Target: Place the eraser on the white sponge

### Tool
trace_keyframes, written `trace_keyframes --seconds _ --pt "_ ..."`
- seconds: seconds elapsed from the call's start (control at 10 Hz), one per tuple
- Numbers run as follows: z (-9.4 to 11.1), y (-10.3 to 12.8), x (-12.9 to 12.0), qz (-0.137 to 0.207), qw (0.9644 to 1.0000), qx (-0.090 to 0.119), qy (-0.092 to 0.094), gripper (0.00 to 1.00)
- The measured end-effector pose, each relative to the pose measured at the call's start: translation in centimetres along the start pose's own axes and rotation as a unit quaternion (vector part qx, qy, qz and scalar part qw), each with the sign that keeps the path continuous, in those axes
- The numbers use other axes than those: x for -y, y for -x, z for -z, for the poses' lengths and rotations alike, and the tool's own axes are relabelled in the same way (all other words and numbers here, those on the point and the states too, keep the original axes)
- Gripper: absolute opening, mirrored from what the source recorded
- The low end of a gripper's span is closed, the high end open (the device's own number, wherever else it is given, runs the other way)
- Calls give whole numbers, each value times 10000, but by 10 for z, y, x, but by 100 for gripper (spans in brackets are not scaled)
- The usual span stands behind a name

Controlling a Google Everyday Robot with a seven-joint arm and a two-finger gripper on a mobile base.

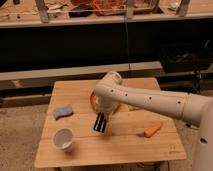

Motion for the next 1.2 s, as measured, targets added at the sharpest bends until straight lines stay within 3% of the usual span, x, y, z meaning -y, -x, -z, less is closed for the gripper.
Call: trace_keyframes --seconds 0.4,1.2 --pt "-5 -5 41 126 9998 -81 -89 1" --pt "-9 -12 81 157 9994 -265 -152 1"
